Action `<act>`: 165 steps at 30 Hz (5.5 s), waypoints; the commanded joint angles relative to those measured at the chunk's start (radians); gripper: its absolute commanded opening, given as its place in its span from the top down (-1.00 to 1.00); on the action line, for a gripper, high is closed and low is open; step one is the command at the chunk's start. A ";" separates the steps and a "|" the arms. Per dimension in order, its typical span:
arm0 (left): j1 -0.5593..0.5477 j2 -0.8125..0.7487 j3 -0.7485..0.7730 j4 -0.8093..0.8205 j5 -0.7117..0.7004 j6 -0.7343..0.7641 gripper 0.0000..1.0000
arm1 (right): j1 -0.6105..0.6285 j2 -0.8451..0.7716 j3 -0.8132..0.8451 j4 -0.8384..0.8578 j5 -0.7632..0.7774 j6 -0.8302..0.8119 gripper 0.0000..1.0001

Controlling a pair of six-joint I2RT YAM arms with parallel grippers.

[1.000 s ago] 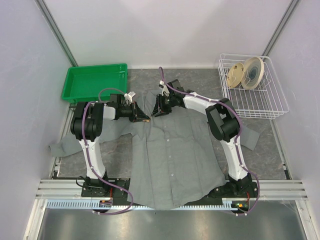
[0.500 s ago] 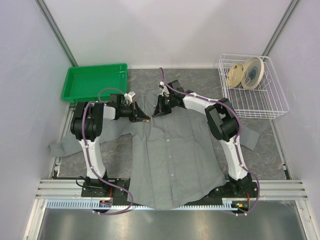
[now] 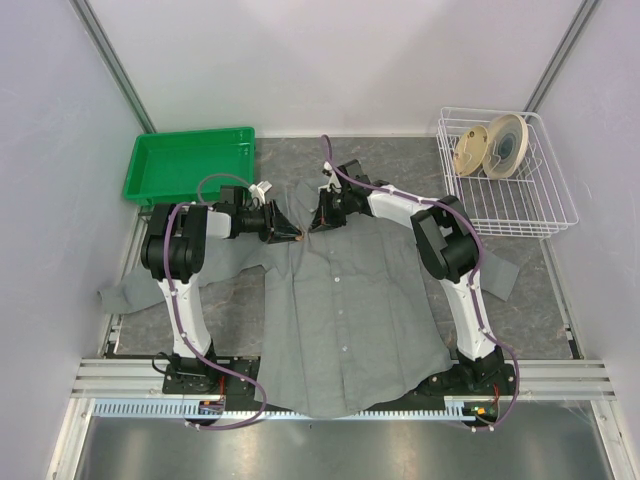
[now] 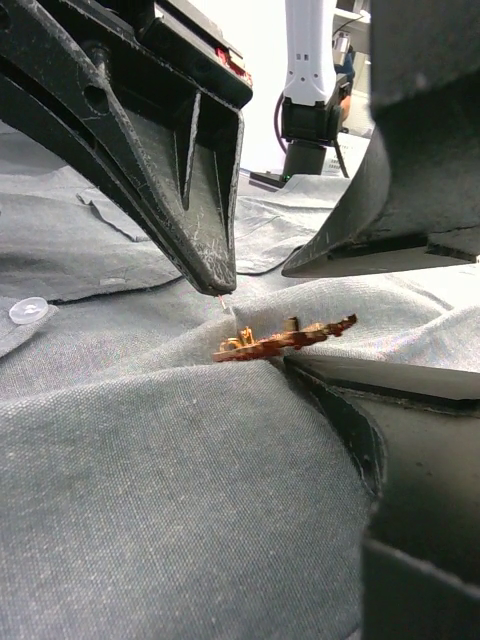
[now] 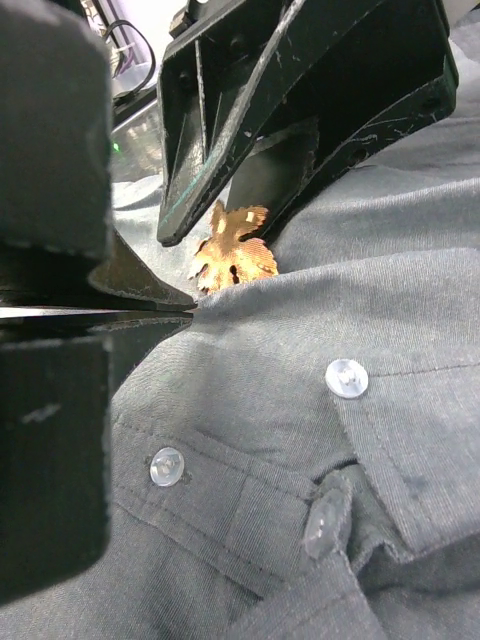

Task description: Pin the brooch onto the clothing

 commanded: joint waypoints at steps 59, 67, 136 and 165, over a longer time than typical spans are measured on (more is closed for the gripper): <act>0.023 -0.064 -0.081 0.098 -0.060 -0.019 0.96 | 0.091 -0.040 0.127 -0.077 0.088 -0.119 0.81; 0.011 -0.049 -0.084 0.121 -0.057 -0.042 0.96 | 0.105 -0.014 0.138 -0.074 0.094 -0.119 0.80; 0.018 -0.027 -0.073 0.071 -0.050 -0.028 0.96 | 0.071 0.032 0.033 0.076 0.014 -0.262 0.75; 0.018 -0.018 -0.058 0.046 -0.040 -0.013 0.96 | 0.025 -0.227 -0.164 0.154 -0.125 -0.872 0.49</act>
